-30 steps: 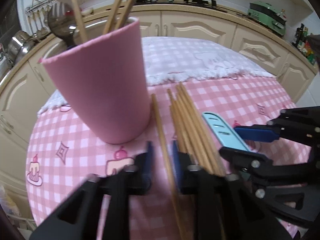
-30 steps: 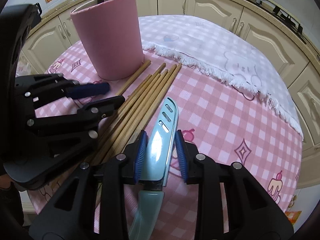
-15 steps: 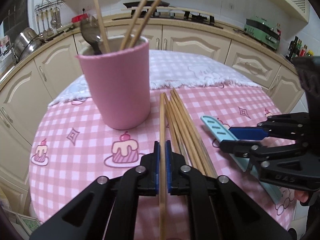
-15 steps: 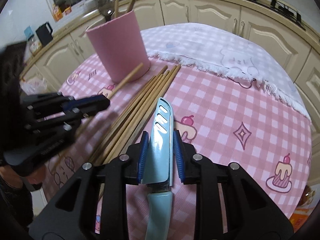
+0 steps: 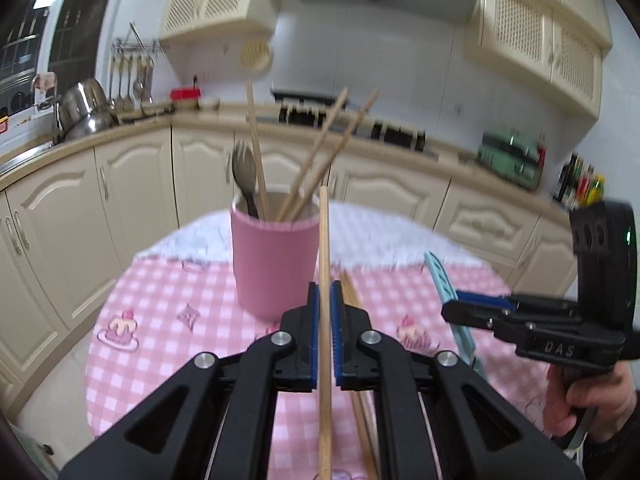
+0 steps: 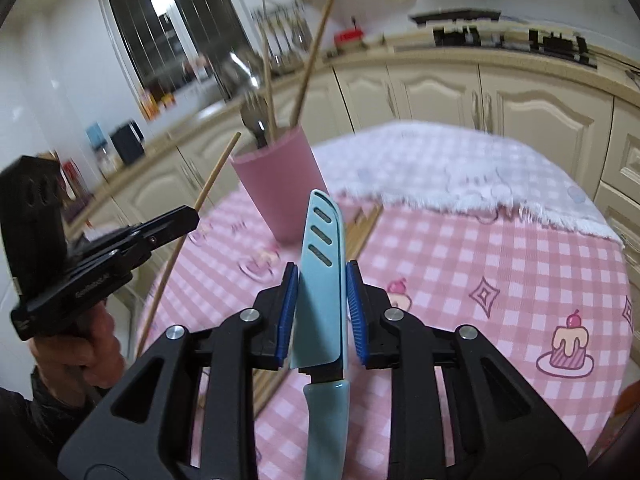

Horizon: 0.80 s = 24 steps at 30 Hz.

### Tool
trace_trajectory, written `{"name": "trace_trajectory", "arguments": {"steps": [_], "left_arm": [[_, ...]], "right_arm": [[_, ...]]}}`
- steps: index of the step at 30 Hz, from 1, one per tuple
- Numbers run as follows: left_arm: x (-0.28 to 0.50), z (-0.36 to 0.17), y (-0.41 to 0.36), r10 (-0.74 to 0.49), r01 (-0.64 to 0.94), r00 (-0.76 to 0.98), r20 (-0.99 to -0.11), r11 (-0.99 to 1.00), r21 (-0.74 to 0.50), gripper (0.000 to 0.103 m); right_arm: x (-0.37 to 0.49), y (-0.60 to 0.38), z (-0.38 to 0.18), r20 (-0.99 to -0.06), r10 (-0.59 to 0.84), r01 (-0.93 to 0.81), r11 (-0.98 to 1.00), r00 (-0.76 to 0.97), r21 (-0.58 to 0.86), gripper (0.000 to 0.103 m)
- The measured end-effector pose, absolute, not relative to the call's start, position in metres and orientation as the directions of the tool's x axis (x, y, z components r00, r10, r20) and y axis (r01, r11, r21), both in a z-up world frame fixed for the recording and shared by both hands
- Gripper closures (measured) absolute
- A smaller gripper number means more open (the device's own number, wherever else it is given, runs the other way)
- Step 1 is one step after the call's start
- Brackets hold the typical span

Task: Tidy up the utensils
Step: 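Lift the knife with the right tool while the left tool grasps a chopstick, then insert knife and chopstick into the pink cup, opening both tools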

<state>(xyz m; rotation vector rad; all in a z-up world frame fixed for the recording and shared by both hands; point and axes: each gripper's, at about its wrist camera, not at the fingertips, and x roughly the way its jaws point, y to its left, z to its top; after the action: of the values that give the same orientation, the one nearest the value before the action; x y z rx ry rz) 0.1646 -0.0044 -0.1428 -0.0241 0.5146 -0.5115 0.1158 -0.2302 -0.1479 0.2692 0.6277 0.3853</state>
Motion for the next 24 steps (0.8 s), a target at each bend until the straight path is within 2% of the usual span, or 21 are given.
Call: {"name": "trace_trajectory", "arguments": {"steps": [7, 16, 24], "left_arm": [[0.168, -0.127, 0.005, -0.487, 0.438, 0.798, -0.356, 0.874, -0.212, 0.098], [0.178, -0.112, 0.016, -0.471, 0.413, 0.840, -0.269, 0.877, -0.244, 0.098], [0.191, -0.077, 0.020, -0.448, 0.415, 0.884, -0.132, 0.884, -0.215, 0.098]], "right_arm": [[0.114, -0.235, -0.126, -0.377, 0.452, -0.304, 0.870, 0.809, 0.389, 0.079], [0.124, -0.228, -0.105, -0.309, 0.469, -0.345, 0.858, 0.827, 0.380, 0.079], [0.131, -0.227, -0.068, -0.235, 0.480, -0.388, 0.854, 0.845, 0.347, 0.079]]}}
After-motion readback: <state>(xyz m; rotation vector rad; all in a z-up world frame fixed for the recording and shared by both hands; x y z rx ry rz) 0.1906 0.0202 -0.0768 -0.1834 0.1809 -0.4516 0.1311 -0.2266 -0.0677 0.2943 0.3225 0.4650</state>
